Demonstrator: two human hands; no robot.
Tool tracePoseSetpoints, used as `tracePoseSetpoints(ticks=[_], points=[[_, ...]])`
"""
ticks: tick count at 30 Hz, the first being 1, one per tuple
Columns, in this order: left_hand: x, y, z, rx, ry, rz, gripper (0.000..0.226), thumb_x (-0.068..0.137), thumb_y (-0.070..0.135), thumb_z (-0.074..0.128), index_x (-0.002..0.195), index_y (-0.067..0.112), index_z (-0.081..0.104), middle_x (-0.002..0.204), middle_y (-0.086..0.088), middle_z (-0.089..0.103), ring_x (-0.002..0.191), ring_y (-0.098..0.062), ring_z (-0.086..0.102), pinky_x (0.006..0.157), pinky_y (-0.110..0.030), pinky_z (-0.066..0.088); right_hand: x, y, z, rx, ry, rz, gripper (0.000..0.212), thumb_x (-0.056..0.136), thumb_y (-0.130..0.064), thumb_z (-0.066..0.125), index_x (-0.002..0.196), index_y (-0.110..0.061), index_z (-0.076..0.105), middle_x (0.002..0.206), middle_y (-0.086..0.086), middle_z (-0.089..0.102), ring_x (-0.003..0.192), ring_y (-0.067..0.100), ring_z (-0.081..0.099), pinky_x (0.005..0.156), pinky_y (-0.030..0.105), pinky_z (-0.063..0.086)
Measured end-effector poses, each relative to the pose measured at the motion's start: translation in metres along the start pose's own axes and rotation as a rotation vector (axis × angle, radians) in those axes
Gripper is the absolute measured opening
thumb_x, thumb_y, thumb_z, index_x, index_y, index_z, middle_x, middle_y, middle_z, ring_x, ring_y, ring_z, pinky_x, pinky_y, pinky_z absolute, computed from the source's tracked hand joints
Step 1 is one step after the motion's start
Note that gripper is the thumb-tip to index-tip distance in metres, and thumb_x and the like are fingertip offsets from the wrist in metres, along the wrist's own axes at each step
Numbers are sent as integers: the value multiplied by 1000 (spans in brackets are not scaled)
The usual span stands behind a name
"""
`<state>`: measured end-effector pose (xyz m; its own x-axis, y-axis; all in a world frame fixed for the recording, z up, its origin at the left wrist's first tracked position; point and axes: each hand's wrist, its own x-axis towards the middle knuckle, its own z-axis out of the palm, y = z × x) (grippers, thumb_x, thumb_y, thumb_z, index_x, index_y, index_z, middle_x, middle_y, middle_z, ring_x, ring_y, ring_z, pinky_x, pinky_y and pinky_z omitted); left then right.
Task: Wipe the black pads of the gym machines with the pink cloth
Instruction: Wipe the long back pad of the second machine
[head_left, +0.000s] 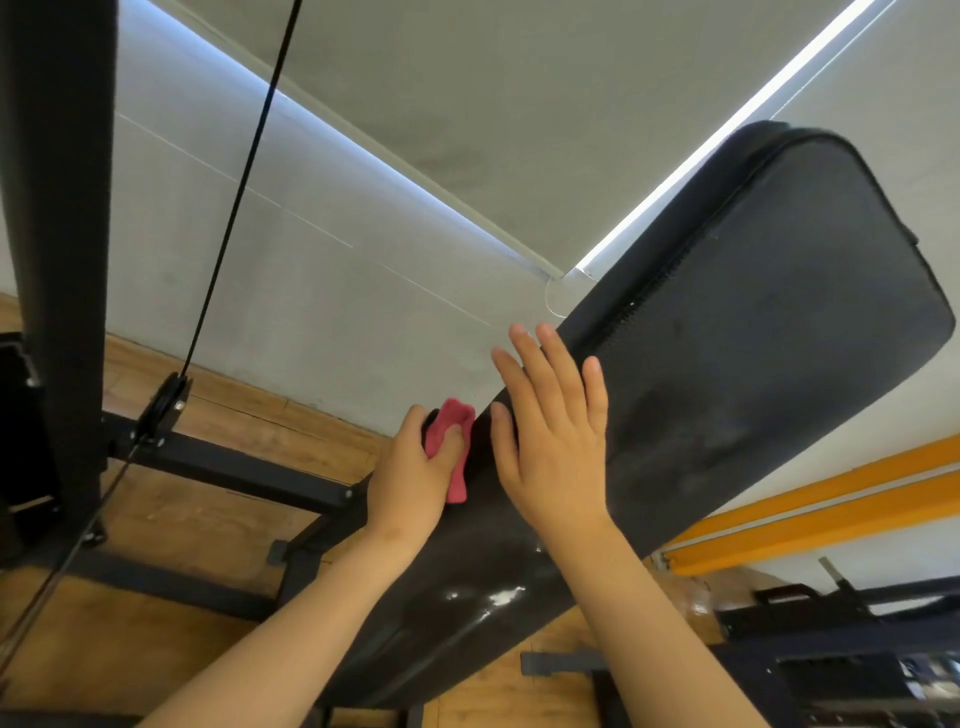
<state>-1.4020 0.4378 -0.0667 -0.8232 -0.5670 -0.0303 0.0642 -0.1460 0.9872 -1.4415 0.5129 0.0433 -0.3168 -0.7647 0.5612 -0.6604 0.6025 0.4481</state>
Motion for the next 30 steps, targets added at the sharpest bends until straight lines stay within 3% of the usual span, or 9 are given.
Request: tracePoseSetpoints(ticks=[6, 12, 19, 24, 27, 30], points=[[-5, -26, -8, 65, -26, -55, 20, 96, 37, 51, 109, 23, 55, 90, 5, 62, 80, -9, 61, 68, -30, 52, 0, -2, 3, -11, 6, 15, 42, 94, -25, 48, 133, -9, 56, 143, 8, 49, 140, 22, 31, 120, 36, 2], [-15, -63, -25, 179, -60, -161, 20, 96, 36, 50, 109, 22, 53, 91, 7, 61, 82, -7, 62, 61, -16, 41, -2, -2, 7, -33, 36, 15, 39, 97, -24, 45, 130, -10, 59, 140, 7, 53, 138, 21, 34, 120, 37, 4], [-5, 2, -11, -133, 88, -69, 13, 97, 33, 51, 103, 23, 54, 88, 9, 60, 76, 1, 60, 59, -12, 46, -2, -3, 16, -83, 94, 20, 34, 98, -23, 45, 125, -12, 63, 133, 4, 59, 136, 21, 38, 119, 39, 8], [-4, 22, 1, -98, 32, 32, 22, 91, 45, 52, 91, 24, 52, 75, 6, 59, 65, -3, 59, 58, -22, 51, -3, -4, 17, -77, 108, 19, 34, 97, -22, 46, 123, -11, 64, 130, 4, 61, 134, 22, 40, 119, 38, 7], [-7, 13, 1, -3, 42, 115, 35, 86, 53, 48, 94, 19, 52, 72, 6, 57, 61, -5, 57, 54, -23, 49, -3, -3, 17, -65, 113, 16, 33, 97, -22, 46, 121, -11, 65, 128, 5, 63, 133, 22, 41, 119, 38, 6], [-9, 4, 0, 33, 66, 131, 35, 88, 51, 49, 96, 17, 53, 73, 6, 56, 61, -6, 57, 55, -24, 48, -2, -2, 17, -67, 118, 2, 33, 96, -22, 46, 120, -10, 66, 126, 5, 64, 132, 23, 41, 119, 39, 6]])
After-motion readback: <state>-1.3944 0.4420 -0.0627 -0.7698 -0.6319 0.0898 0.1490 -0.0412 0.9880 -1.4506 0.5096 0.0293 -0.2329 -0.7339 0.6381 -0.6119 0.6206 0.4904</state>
